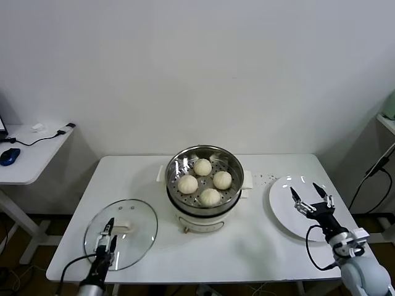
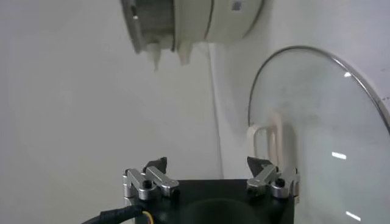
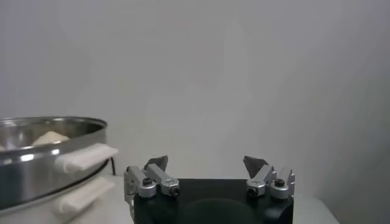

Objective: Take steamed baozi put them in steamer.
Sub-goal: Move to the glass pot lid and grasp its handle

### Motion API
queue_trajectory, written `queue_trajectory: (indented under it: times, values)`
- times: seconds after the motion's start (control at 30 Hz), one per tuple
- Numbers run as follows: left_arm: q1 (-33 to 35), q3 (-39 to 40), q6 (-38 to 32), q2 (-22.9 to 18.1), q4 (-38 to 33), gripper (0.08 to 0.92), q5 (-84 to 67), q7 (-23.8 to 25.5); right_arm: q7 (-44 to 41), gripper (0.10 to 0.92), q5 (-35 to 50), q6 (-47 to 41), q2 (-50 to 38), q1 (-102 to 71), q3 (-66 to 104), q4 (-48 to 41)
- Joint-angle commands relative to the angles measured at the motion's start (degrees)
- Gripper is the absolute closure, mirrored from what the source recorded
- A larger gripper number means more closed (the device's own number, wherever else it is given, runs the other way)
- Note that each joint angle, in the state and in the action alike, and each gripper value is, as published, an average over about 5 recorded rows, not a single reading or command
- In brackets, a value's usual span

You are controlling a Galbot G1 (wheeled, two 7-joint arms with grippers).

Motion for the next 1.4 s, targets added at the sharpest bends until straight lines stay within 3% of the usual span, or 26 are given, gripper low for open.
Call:
queue_trajectory:
  times: [0.03,0.6,0.97,1.4]
  values:
    - [-8.1,0.9,-0.7,0.7,13.0,0.177,4.9,-5.9,-0.3,0.203,-3.1,1.0,2.8,-3.0,2.5,-1.2]
    - [-16.9,1.1,1.0,1.5,21.1,0.177,1.3,-10.6,-0.3,0.203,-6.5,1.3,4.2,-0.1,0.4,-3.3]
    - [-19.4,1.7,1.5,2.7,23.8,0.185,-1.4,-10.2,-0.1,0.203,-8.0,1.7,5.6,0.9,-0.3,-4.2]
    - [-18.4,1.6,0.8,3.5,21.7,0.537,-4.1,-8.3,-0.2,0.203,-9.3,2.3,6.3,2.0,-0.4,-5.4]
